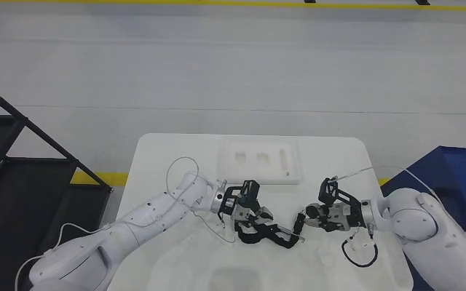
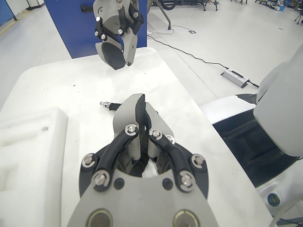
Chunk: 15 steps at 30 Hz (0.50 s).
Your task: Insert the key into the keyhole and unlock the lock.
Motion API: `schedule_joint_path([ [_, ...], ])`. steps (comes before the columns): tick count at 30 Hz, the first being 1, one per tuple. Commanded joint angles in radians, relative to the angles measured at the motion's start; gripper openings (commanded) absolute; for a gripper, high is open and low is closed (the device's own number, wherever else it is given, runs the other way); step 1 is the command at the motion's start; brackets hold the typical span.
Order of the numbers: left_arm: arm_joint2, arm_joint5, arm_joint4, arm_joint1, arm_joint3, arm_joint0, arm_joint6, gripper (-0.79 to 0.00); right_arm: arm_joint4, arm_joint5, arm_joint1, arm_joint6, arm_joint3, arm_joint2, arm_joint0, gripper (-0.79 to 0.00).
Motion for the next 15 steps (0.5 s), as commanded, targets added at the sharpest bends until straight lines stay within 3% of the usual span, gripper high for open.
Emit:
schedule_joint_path([
  [1,0.013,0.000,-0.008,-0.006,0.018,-0.006,0.014,-0.785,-0.010,-0.028,-0.002,-0.043,0.017,0.000,0.001,0.000],
  [2,0.019,0.000,-0.012,-0.008,0.028,-0.010,0.021,-0.696,-0.026,-0.046,-0.002,-0.062,0.025,0.000,0.003,0.000],
  [3,0.025,0.000,-0.014,-0.010,0.039,-0.015,0.028,-0.453,-0.045,-0.071,-0.003,-0.084,0.027,0.000,0.006,0.000],
  [4,0.028,0.000,-0.019,-0.011,0.051,-0.021,0.036,0.000,-0.058,-0.099,-0.005,-0.116,0.031,0.002,0.007,0.000],
  [8,0.046,0.000,-0.048,-0.008,0.079,-0.057,0.076,0.000,-0.133,-0.206,-0.011,-0.256,0.061,0.019,0.018,0.000],
  [15,0.096,0.000,-0.160,0.041,0.115,-0.211,0.097,0.000,-0.256,-0.216,-0.027,-0.471,0.095,-0.021,0.095,0.000],
])
